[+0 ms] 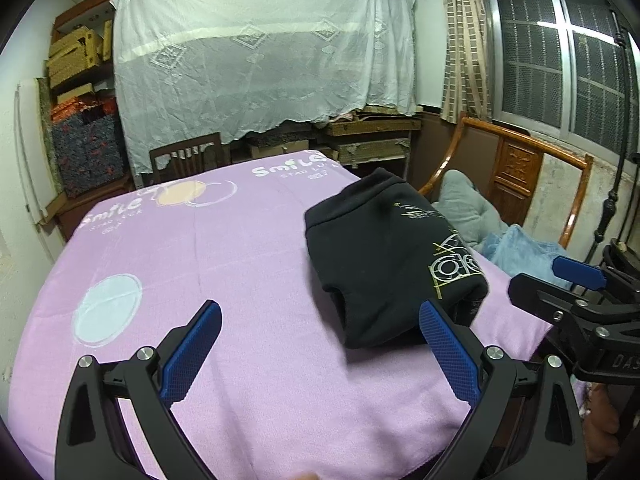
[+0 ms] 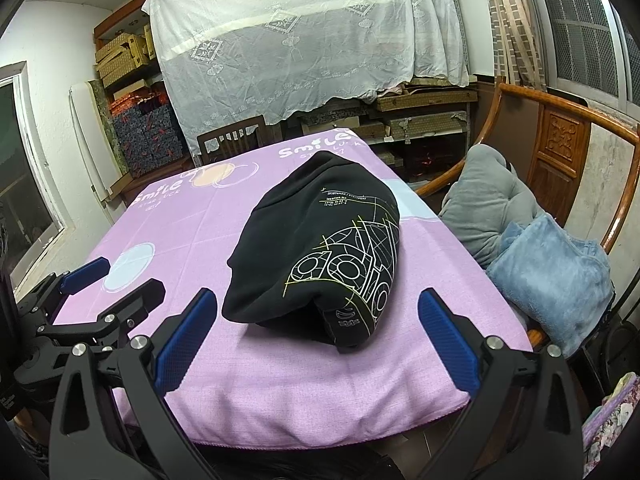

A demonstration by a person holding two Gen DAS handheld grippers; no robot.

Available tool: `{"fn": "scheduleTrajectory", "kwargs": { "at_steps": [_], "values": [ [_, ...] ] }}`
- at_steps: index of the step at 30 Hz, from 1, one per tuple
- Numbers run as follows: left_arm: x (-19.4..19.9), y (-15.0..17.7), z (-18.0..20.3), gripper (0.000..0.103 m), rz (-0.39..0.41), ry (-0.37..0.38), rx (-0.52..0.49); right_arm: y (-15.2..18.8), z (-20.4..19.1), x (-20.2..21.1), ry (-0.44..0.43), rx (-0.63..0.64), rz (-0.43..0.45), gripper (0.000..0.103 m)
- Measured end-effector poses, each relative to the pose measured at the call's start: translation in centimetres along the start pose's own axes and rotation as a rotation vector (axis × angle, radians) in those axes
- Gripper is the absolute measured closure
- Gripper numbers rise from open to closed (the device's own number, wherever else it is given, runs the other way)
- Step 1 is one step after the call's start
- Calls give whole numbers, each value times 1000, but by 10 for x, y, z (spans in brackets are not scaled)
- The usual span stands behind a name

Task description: Fold large clothes

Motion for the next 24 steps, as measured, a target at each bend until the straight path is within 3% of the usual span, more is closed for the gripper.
{"fn": "scheduleTrajectory", "kwargs": {
  "at_steps": [24],
  "values": [
    [0,0,-2,4,-2,-30,-12,1,-5,7,-1,-17,15,5]
  ]
}}
Point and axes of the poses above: each gripper's, at about its wrist camera, not at the fingertips, and x roughly against the way its jaws point, z to its right, y to its underside, the point moved 5 cm from there along -x, roughly the way its jaws point, and after that the axes turned 4 degrees about -x, right-handed, at the moved point
